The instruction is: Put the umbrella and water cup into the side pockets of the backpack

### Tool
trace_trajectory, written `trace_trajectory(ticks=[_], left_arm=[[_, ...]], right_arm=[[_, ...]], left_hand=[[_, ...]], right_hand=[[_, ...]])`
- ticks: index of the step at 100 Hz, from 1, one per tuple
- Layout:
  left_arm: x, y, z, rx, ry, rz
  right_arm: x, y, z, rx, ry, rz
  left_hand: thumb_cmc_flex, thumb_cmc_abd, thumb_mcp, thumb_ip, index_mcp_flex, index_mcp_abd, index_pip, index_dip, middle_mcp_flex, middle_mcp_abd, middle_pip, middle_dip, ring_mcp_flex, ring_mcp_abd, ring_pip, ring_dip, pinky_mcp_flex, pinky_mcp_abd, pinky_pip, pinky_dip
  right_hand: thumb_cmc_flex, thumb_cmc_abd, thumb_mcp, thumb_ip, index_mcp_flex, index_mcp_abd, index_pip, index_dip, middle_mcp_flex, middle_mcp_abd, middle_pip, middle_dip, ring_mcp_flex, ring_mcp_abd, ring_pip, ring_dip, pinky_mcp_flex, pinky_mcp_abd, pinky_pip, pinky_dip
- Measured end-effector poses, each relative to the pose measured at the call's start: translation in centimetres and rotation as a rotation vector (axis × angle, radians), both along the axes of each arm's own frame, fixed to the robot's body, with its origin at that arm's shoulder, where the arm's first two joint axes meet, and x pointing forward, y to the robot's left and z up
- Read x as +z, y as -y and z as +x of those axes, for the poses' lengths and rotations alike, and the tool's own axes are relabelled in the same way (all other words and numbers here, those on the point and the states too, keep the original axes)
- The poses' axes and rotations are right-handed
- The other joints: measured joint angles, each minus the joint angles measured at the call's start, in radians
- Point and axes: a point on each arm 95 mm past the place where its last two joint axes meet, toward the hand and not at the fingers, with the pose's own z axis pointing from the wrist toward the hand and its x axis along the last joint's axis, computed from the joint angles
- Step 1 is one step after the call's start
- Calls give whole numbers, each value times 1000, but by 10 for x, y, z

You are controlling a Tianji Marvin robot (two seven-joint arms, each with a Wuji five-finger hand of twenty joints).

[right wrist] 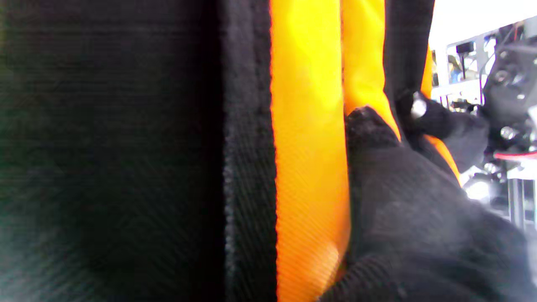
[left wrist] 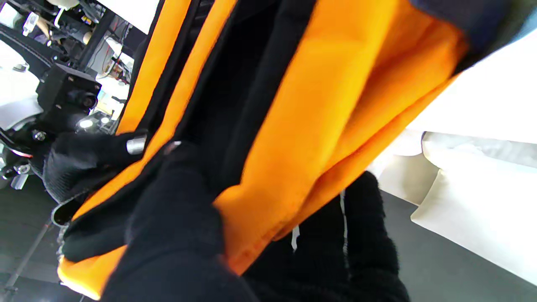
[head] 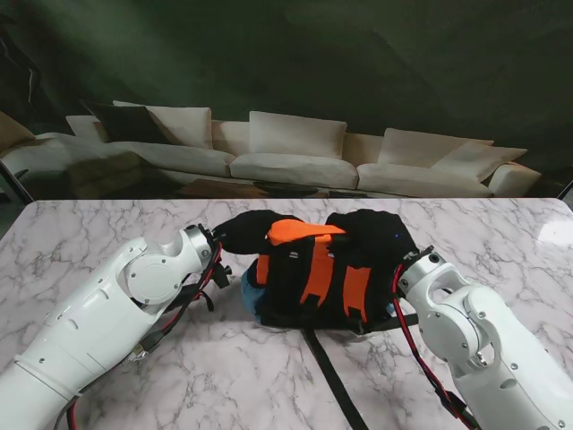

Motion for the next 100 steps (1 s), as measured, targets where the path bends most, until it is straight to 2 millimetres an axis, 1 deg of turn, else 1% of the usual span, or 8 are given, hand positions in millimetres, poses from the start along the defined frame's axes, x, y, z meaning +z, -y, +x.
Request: trace_trajectory(ticks=[11, 21, 32, 48, 61, 73, 80, 100], left_arm=[[3, -8, -1, 8, 57, 42], [9, -23, -4, 45, 85, 40], [14, -41, -7, 66, 145, 104], [19, -75, -9, 67, 222, 199], [14, -93, -11, 80, 192, 236], [6, -98, -13, 77, 137, 203], [-2, -96, -14, 74, 55, 118], [-29, -82, -12, 51, -21, 129]], right_arm=[[-2, 1, -1, 51, 34, 18], [0, 5, -1, 52, 33, 11], [1, 6, 0, 43, 34, 7], [1, 7, 1, 34, 41, 3], [0, 7, 2, 30, 44, 5], [0, 7, 3, 31, 48, 3], [0, 7, 3, 32, 49, 1], [-1, 5, 5, 38, 46, -7]], left_hand=[[-94, 8, -22, 0, -30, 27, -126, -66, -85, 30, -48, -27, -70, 22, -24, -14, -54, 18, -42, -1], [-98, 8, -25, 0, -30, 34, -153, -69, -85, 30, -48, -27, -73, 22, -18, 0, -54, 20, -42, -1], [-85, 10, -25, 0, -28, 29, -149, -43, -68, -26, -22, 13, -51, 18, 37, 69, -41, 23, -21, 26], [-6, 6, -13, 0, 94, -93, 30, 144, -4, -97, 57, 99, -37, -10, 130, 212, -32, 21, 51, 98], [-8, -15, -15, 0, 212, -113, 163, 141, 20, -98, 91, 156, -37, -20, 167, 301, -44, 29, 63, 136], [-10, -47, -15, 0, 271, -116, 195, 80, 45, -98, 105, 190, -37, -23, 197, 355, -46, 45, 63, 153], [-10, -46, -15, 0, 269, -116, 196, 45, 45, -98, 106, 202, -37, -23, 207, 372, -46, 45, 65, 160], [-10, -46, -14, 0, 269, -116, 141, -19, 45, -98, 106, 202, -37, -23, 208, 374, -46, 45, 75, 163]], right_hand=[[8, -2, 0, -14, 26, 1, 0, -27, 71, -13, 18, 12, 41, -22, 98, 0, 71, -17, 68, -4], [8, -2, -1, -23, 27, 1, 0, -28, 76, -22, 18, 14, 48, -28, 120, 0, 82, -24, 75, -14], [8, -2, -1, -23, 27, 1, 0, -29, 76, -23, 18, 16, 49, -28, 120, -1, 82, -24, 75, -14], [8, -2, -1, -23, 27, 1, 0, -29, 76, -25, 18, 26, 49, -28, 120, -3, 82, -24, 76, -22], [8, -2, -1, -23, 27, 1, 0, -29, 76, -34, 18, 26, 50, -28, 120, -12, 81, -24, 76, -23], [8, -2, -1, -23, 27, 1, 0, -29, 76, -36, 18, 26, 50, -28, 115, -13, 74, -24, 76, -23], [8, -2, -1, -23, 27, 1, 0, -29, 76, -36, 18, 28, 50, -28, 109, -13, 70, -24, 76, -23], [8, 6, -1, -23, 27, 1, 0, -29, 76, -37, 18, 38, 49, -28, 107, -13, 66, -24, 76, -23]])
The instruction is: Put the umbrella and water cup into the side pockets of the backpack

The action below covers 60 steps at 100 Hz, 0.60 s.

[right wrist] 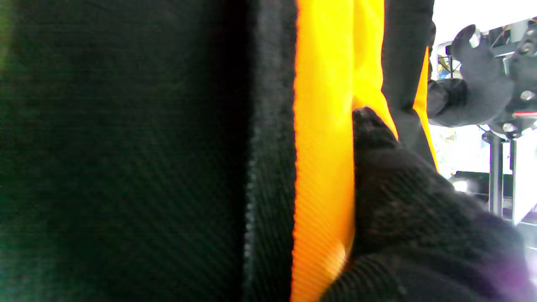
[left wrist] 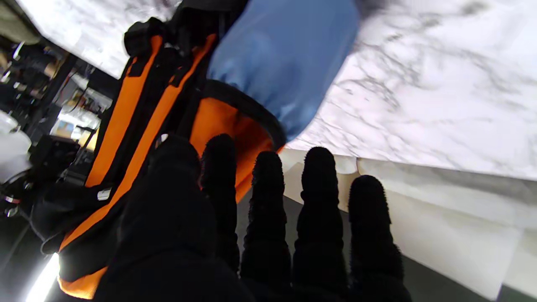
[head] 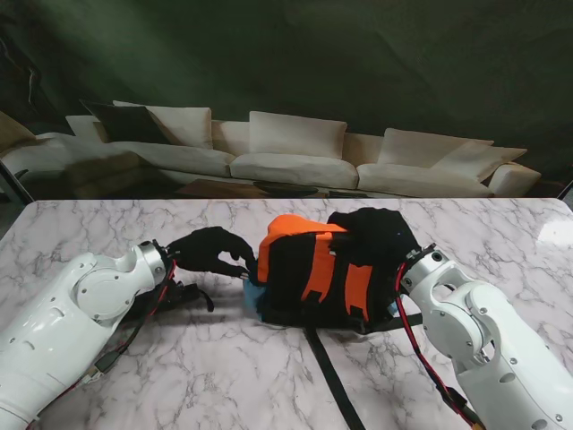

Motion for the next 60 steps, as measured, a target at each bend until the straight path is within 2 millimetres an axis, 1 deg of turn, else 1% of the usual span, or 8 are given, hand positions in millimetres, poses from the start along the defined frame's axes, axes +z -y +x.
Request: trace_trajectory(ticks=[9, 21, 32, 37, 43, 44, 52, 60], left_arm=[[-7, 5, 2, 0, -34, -21], [-13, 12, 6, 3, -74, -32], [-14, 16, 6, -6, -76, -32], [-14, 18, 6, -12, -78, -31], [-15, 20, 5, -19, -79, -29], [-15, 20, 5, -20, -78, -28], [-16, 22, 4, -33, -69, -1], [-16, 23, 4, -57, -63, 48]], right_arm=[[-1, -1, 1, 1, 5, 3], [-4, -1, 3, 1, 21, 1], [-4, -1, 4, 1, 24, 1], [-4, -1, 4, 1, 23, 0], [-4, -2, 4, 2, 23, 0], [-4, -2, 5, 2, 23, 0], [-4, -2, 5, 2, 22, -1], [-5, -2, 5, 3, 22, -1]], left_hand=[[0, 0, 0, 0, 0, 0, -26, -27, 0, 0, 0, 0, 0, 0, 0, 10, 0, 0, 0, 7], [0, 0, 0, 0, 1, 0, -97, -77, 0, 0, 0, 0, 0, 0, 0, 12, -1, 0, 0, 8], [-1, 1, 0, 0, 7, 0, -192, -111, -4, 0, -48, -53, 0, 0, 0, 12, -10, 0, 0, 8], [-31, 27, 3, 0, -44, -4, -259, -149, -61, 6, -76, -80, -1, 0, 0, 12, -18, 0, 0, 9], [-40, 47, 4, 0, -107, -5, -315, -183, -147, 41, -80, -84, -23, 0, 2, 31, -28, 0, 0, 10], [-40, 54, 4, 0, -125, -5, -321, -186, -167, 53, -81, -83, -29, 0, 2, 34, -32, 0, 0, 10], [-52, 55, -1, 0, -166, -17, -350, -209, -244, 89, -89, -69, -67, -5, 3, 50, -51, 1, 0, 12], [-53, 57, 0, 0, -201, -36, -386, -223, -298, 95, -90, -44, -104, -11, 3, 65, -73, 1, -14, 19]], right_hand=[[0, 0, 0, 0, 0, 0, 0, 0, 0, 0, 0, 0, 0, 0, 0, 0, 0, 0, 2, 0], [0, 0, 0, 0, 0, 0, 0, 0, 0, -1, 0, 1, 0, 0, 0, 0, -1, 0, 8, 0], [0, 0, 0, 0, 0, 0, 0, 0, 0, -1, 0, 1, 0, 0, 0, 0, -2, 0, 8, 0], [0, 1, 0, 0, 0, 0, 0, 0, 0, -1, 0, 1, 0, 0, 0, 0, -2, 0, 8, 0], [0, 1, 0, 0, 0, 0, 0, 0, 0, -1, 0, 1, 0, 0, 0, 0, -2, 0, 8, 0], [0, 1, 0, 0, 0, 0, 0, 0, 0, -1, 0, 1, 0, 0, 0, 0, -2, 0, 8, 0], [0, 1, 0, 0, 0, 0, 0, 0, 0, -1, 0, 1, 0, 0, -1, 0, -5, 0, 8, 0], [0, 1, 0, 0, 0, 0, 0, 0, 0, -1, 0, 2, 0, 0, -4, 0, -7, 0, 8, 0]])
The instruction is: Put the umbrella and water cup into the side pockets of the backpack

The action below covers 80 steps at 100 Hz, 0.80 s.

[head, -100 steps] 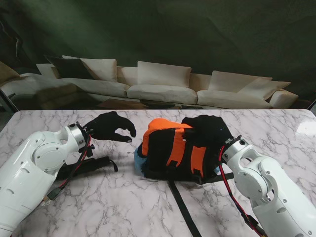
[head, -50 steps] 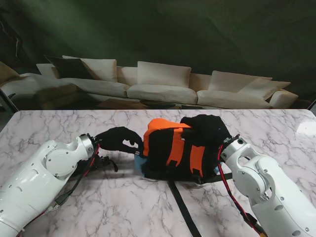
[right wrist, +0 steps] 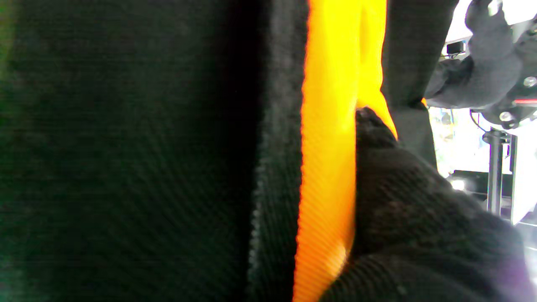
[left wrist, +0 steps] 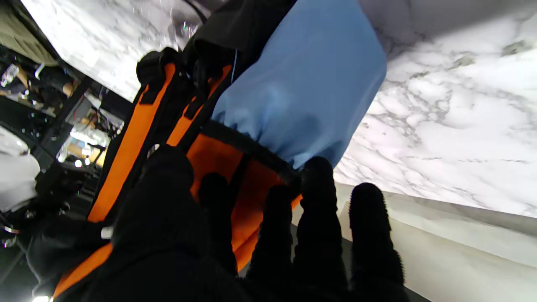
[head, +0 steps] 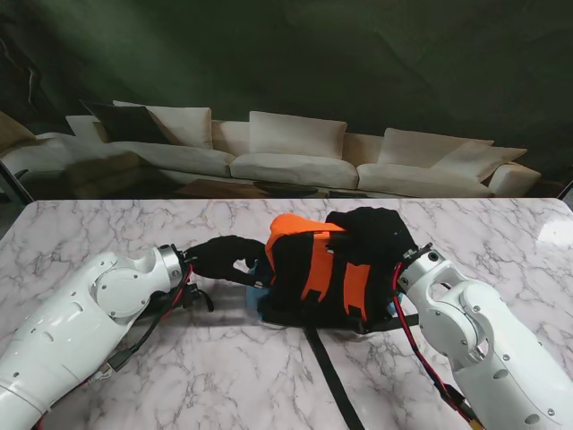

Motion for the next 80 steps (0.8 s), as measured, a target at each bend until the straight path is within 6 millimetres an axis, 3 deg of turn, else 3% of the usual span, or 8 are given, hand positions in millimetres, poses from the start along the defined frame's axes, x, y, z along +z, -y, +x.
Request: trace_trajectory(ticks=[10, 23, 35, 50, 55, 67, 80], left_arm=[[1, 0, 1, -28, -1, 50], [2, -1, 2, -35, 10, 78], [3, -6, 3, -23, 28, 90], [4, -16, 2, 25, 42, 43], [5, -20, 0, 49, 31, 5], [10, -26, -6, 77, 30, -35], [15, -34, -8, 81, 62, -18]], right_arm=[[0, -1, 0, 1, -1, 0], [-1, -1, 0, 1, -2, 0], [-1, -1, -1, 2, -4, -1], [-1, -1, 0, 0, -5, -1], [-1, -1, 0, 0, -6, -2], [0, -1, 0, 1, -9, -5], [0, -1, 0, 1, -9, -6]], left_hand=[[-31, 24, 7, 0, 4, -1, -12, -6, -30, 1, 0, 47, -28, -3, 0, 7, -20, 0, -34, 0], [-44, 21, 7, 0, 126, -4, 92, 123, -41, -9, 7, 71, -48, -3, -5, 8, -34, 0, -53, 0], [-74, 21, 7, 0, 172, -8, 136, 165, -41, -24, 13, 78, -48, -3, -8, 8, -43, 0, -63, 0], [-122, 22, 7, 0, 173, 20, 152, 175, -41, -22, -13, 43, -65, -1, -47, -3, -45, 0, -80, 1], [-123, 22, 6, 0, 153, 31, 152, 175, -42, 31, -43, 11, -66, 1, -62, -18, -46, 1, -90, 1], [-152, 22, 7, 0, 93, 37, 85, 139, -53, 37, -88, -33, -66, 5, -85, -53, -47, 7, -101, 1], [-153, 22, 7, 0, 92, 37, 76, 131, -53, 39, -100, -56, -66, 10, -111, -81, -48, 7, -103, 1]], right_hand=[[0, 0, 0, 0, 0, 0, 0, 0, 0, 0, 0, 0, 0, 0, -6, 0, -1, 0, 0, 0], [0, 0, 0, 0, 0, 0, 0, 0, 0, 0, 0, 0, 0, 0, -8, 0, -2, 0, 0, 0], [0, 1, 0, 0, 0, 0, 0, 0, 0, 0, 0, 0, 0, 0, -9, 0, -3, 0, 0, 0], [1, 2, 0, 0, 0, 0, 0, 0, 0, 0, 0, 0, 0, 0, -15, 1, -3, 0, 0, 0], [1, 2, 0, 0, 0, 0, 0, 0, 0, 0, 0, 0, 0, 0, -17, 3, -5, 0, 0, 0], [1, 3, 0, 0, 0, 0, 0, 0, 0, 0, 0, 0, 0, 0, -18, 5, -5, 0, 0, 0], [1, 3, 0, 0, 0, 0, 0, 0, 0, 0, 0, 0, 0, 0, -19, 9, -7, 0, 0, 0]])
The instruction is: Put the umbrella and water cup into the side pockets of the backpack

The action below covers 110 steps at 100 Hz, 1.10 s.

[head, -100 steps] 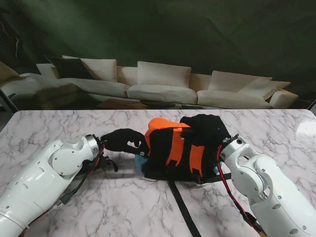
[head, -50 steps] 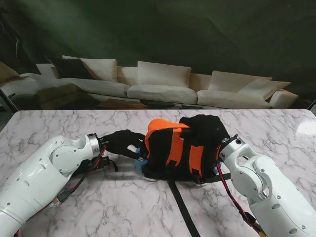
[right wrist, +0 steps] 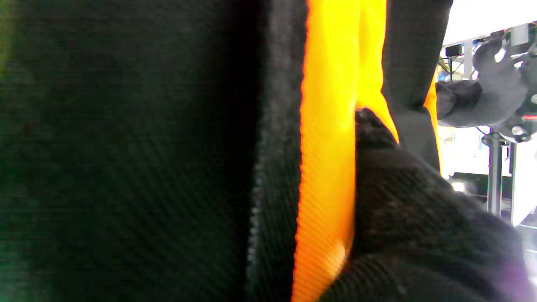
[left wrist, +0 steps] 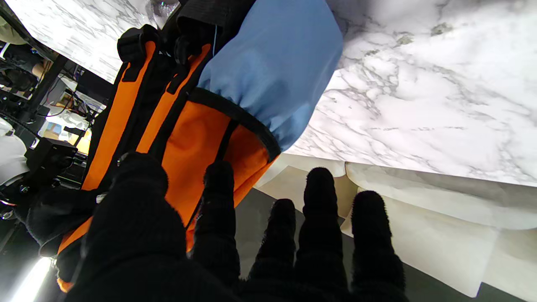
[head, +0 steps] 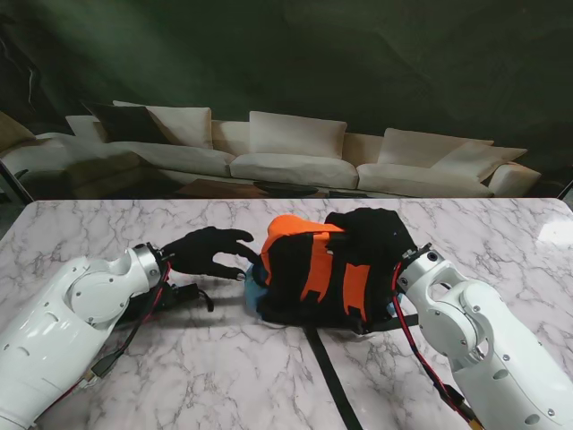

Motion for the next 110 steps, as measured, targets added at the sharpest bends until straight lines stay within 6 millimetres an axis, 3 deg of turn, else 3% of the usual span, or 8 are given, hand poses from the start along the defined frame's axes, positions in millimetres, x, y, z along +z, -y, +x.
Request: trace_trajectory(ticks=[14, 30, 39, 46, 57, 70, 90, 110], left_arm=[[4, -15, -3, 23, 41, 41], [7, -45, -11, 85, 59, 74], [7, -67, -20, 131, 49, 83], [6, -84, -26, 169, 53, 112], [-1, -110, -36, 238, 100, 212], [-9, -132, -48, 292, 97, 241], [-25, -159, -60, 340, 113, 385], [-41, -181, -69, 392, 96, 464]], right_arm=[[0, 0, 0, -1, 1, -1], [0, 1, 0, -3, 3, -2], [0, 1, 0, -4, 3, -5], [1, 1, 0, -5, 3, -6], [0, 0, 0, -5, 2, -6], [0, -2, 2, -5, -1, -5], [0, -3, 3, -10, -3, -6], [0, -4, 4, -17, -5, -5]], left_hand=[[-9, 0, 0, 0, 0, 22, -12, -5, 0, 0, -38, -60, 0, 16, -90, -119, -1, 13, -45, -2], [-9, 0, 0, 0, -97, 49, -92, -35, 1, -1, -101, -155, -14, 34, -185, -313, 3, 11, -183, -105], [-21, 1, 0, 0, -109, 49, -105, -46, 0, -1, -125, -199, -62, 38, -219, -385, 2, -50, -240, -169], [-28, 1, 0, 0, -121, 52, -113, -47, 0, 16, -127, -216, -75, 32, -226, -403, 2, -81, -263, -203], [-76, -2, -1, 0, -135, 104, -126, -61, 0, 44, -149, -247, -102, 36, -242, -450, -10, -101, -277, -261], [-126, -40, -7, 0, -204, 140, -166, -95, -67, 55, -176, -289, -139, 24, -253, -498, -21, -130, -288, -322], [-150, -130, -2, 0, -242, 184, -173, -101, -75, 56, -177, -302, -139, 14, -253, -500, -21, -138, -282, -324], [-149, -127, -2, 0, -242, 218, -142, -68, -22, 28, -129, -245, -124, 8, -232, -493, -11, -147, -246, -324]], right_hand=[[0, 0, 0, 0, 0, 0, 0, 0, 0, 0, 0, 0, 0, 0, -1, 0, -1, 0, 0, 0], [0, 1, 0, 0, 0, 0, 0, 0, 0, 0, 0, 0, 0, 0, -2, 0, -3, 0, 0, 0], [0, 7, 0, 0, 0, 0, 0, 0, 0, 0, 0, 0, 0, 0, -4, 0, -4, 0, 0, 0], [0, 7, 0, -1, 0, 0, 0, 0, 0, 0, 0, 0, 0, 0, -9, 2, -5, 0, 0, 0], [0, 7, 0, -1, 0, 0, 0, 0, 0, 0, 0, 0, 0, 0, -10, 2, -5, 0, 0, 0], [0, 7, 0, -1, 0, 0, 0, 0, 0, 0, 0, 0, 0, 0, -10, 2, -6, 0, 0, 0], [0, 7, 0, -1, 0, 0, 0, 0, 0, 0, 0, 0, 0, 0, -10, 3, -6, 0, 0, 0], [1, 7, 0, -1, 0, 0, 0, 0, 0, 0, 0, 0, 0, 0, -12, 3, -7, 0, 0, 0]])
